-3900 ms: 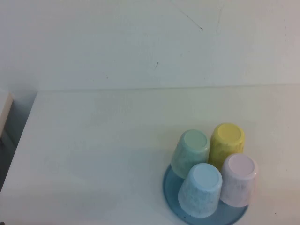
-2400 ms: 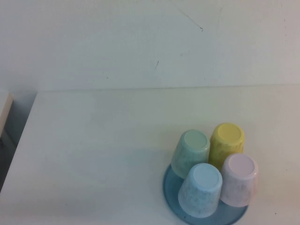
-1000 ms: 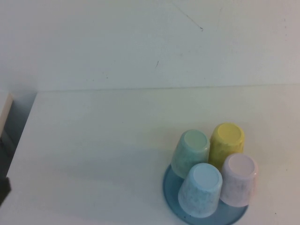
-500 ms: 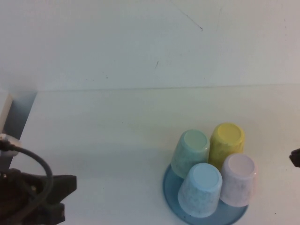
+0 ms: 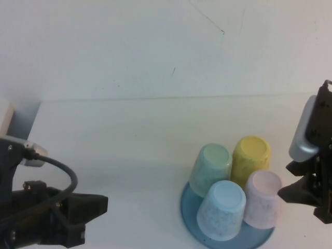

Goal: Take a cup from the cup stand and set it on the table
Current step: Pick up the cup from the rack

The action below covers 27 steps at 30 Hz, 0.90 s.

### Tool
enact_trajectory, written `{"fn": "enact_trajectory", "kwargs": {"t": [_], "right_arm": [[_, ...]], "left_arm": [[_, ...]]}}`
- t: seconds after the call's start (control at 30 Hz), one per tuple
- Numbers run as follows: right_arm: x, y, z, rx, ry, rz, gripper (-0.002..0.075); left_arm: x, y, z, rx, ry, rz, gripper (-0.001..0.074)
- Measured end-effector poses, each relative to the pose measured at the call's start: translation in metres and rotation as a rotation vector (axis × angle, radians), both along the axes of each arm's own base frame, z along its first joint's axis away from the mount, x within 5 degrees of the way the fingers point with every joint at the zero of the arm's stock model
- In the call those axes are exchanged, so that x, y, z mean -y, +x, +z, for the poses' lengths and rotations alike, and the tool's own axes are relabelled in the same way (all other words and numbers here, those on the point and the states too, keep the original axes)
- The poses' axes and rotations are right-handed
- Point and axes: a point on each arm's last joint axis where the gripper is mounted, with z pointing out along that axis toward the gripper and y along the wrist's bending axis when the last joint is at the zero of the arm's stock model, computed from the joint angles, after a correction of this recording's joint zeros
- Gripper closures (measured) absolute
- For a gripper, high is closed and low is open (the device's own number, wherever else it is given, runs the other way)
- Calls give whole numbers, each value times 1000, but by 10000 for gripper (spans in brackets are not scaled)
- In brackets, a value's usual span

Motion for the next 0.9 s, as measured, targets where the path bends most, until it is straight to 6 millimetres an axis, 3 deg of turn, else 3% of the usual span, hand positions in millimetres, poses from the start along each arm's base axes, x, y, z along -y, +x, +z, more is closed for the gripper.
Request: {"fn": "enact_trajectory", "kwargs": {"t": [0.07, 0.13, 0.27, 0.73, 0.9], "right_arm": [[-2, 5, -7, -23, -6, -9, 206], [-3, 10, -13, -38, -13, -15, 113], [-6, 20, -24, -59, -23, -29, 50], [-15, 42, -51, -126, -5, -81, 41], [-16, 43, -53, -129, -8, -75, 183]], "left_arm": [[1, 1, 7, 22, 5, -20, 738], [5, 1, 14, 39, 14, -44, 738], [15, -1, 25, 77, 46, -108, 738], [48, -12, 33, 172, 56, -187, 738], [50, -12, 35, 159, 15, -167, 738]]}}
